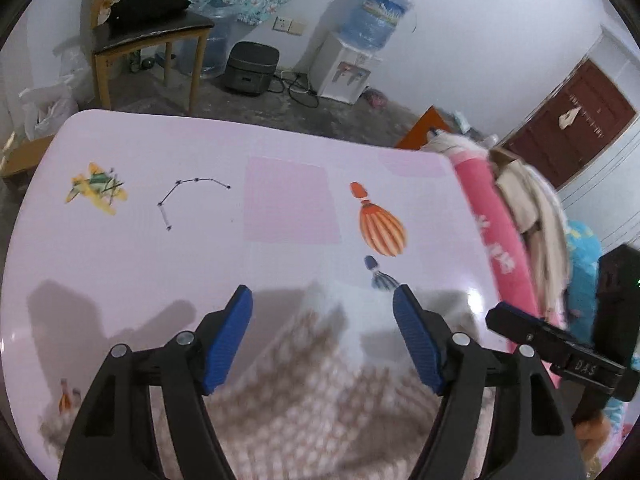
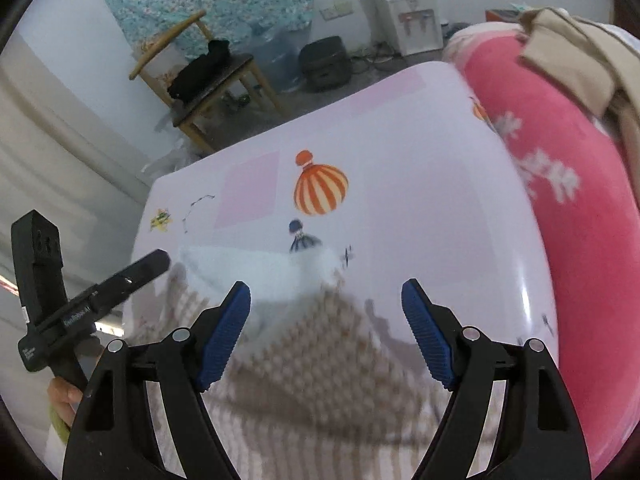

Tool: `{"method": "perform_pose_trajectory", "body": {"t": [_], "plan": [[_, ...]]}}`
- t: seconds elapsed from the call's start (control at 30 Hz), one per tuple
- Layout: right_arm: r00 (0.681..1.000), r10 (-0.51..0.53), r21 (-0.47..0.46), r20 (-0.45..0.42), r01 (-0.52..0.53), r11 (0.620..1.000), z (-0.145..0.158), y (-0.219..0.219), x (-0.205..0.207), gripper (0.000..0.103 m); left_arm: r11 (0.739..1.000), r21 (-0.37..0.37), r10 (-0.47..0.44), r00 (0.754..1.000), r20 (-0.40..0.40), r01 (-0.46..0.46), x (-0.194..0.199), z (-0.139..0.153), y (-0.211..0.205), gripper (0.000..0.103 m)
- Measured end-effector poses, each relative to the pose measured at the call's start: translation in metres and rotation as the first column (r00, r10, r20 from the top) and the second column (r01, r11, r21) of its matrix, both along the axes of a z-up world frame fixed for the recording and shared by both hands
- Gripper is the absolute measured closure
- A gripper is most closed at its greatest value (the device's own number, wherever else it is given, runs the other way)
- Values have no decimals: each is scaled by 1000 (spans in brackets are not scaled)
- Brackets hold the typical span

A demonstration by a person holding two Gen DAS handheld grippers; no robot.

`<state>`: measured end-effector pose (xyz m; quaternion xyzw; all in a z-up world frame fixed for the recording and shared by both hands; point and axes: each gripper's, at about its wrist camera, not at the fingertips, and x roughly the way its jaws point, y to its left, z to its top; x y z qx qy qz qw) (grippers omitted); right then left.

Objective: Fold large clothes

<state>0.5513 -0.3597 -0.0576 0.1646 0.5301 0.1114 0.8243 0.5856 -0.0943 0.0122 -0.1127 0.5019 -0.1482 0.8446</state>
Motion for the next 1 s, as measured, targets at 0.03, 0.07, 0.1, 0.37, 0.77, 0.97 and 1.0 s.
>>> {"method": "perform_pose_trajectory", "body": {"t": [0.03,0.07,0.1,0.37,0.77,0.97,1.0], "plan": [[1000,5,-4,-5,-5,1000,-4,2,6,42,999,44,3,1000,-2,-3,5,-6,-5,35],[1000,2,3,-15,-2,1000,-10,2,12,47,998,63,9,1000,-7,-8,6,-11,-7,42],[1000,4,11,-30,-3,1000,-14,3,15,58,997,77,14,1000,-21,-12,9,-16,-7,47],[994,74,-12,83,-73,997,8,15,-20,95,986,129,-115,990,76,104,-21,-2,-14,91],[903,341,-191,259,-299,935,40,36,-165,90,883,328,-415,886,208,337,-162,38,-6,92],[878,388,-228,280,-332,915,44,34,-206,63,849,364,-461,874,155,383,-206,9,1,89],[873,365,-172,325,-325,930,55,28,-206,59,842,377,-467,871,153,386,-211,5,2,89]]}}
